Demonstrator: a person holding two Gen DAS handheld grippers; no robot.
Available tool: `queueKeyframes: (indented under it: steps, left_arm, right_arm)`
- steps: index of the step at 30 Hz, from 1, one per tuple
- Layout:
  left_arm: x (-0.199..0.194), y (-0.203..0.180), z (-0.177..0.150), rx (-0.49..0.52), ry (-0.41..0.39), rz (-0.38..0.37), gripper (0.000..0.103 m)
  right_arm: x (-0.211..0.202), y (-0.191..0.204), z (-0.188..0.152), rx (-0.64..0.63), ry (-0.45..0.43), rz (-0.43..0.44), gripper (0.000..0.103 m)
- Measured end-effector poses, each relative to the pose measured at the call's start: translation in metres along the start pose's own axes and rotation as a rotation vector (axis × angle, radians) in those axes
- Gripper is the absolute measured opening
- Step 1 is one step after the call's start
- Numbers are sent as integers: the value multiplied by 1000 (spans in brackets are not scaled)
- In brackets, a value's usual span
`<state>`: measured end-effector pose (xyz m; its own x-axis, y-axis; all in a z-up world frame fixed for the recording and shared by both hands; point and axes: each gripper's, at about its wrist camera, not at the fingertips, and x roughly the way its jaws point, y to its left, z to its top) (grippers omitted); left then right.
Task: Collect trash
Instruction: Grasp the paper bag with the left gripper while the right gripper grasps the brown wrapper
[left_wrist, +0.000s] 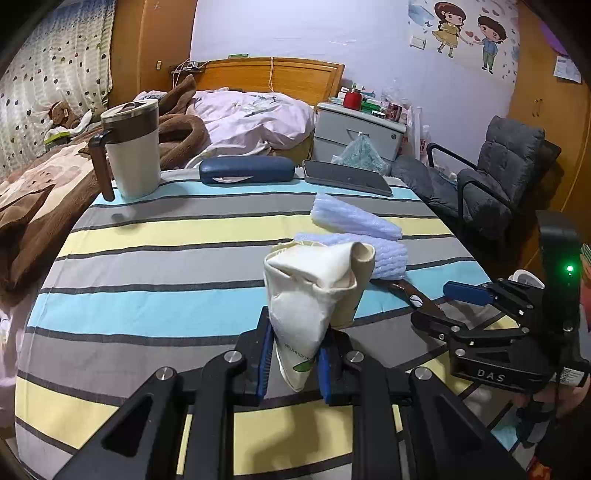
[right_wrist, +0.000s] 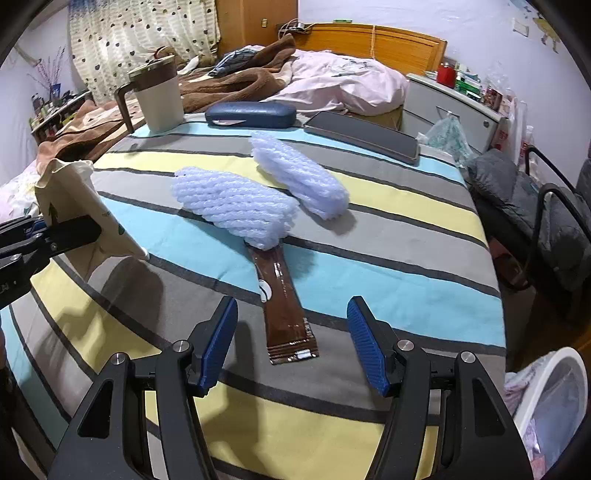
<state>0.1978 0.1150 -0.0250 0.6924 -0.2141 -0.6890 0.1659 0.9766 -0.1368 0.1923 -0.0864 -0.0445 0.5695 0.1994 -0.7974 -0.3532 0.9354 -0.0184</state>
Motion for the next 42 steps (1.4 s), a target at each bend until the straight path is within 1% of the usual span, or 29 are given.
queueKeyframes:
  steps: [8,10,12,21,29,32,33,38,40,42]
  left_arm:
    - [-3,1,-2,-12,-1,9,22]
    - [-3,-1,-2,-12,0,11,22]
    - [-3,-2,-2,-9,-1,8,22]
    - [-8,-11,-6,-3,-2,11,22]
    - [-17,-20,-8,5,-15,10,22]
    - [-19,-24,-11,10,-13,7,22]
    - [-20,-26,-11,12,-13,7,22]
    - [-24,-33,-11,19,-20,1,22]
    - [-25,-38,-11,25,-23,-3,22]
    - [-27,-43,-11,31,-26,-9,22]
  right_arm:
    - [-1,-2,-3,11,14,14,43]
    - [-2,-2,-3,12,14,18,34]
    - [-2,-2,-3,12,13,24,27]
    - [-7,-3,-9,21,13,48,26]
    - [-18,-11,-18,51,8,31,26]
    - [-22,-12,-23,58,27,63,26]
    - [-23,-12,-24,55,26,62,26]
    - [-31,-15,-32,39,38,1,26]
    - [-36,-18,-34,41,30,-42,26]
    - [-41,-24,-35,63,16,-35,26]
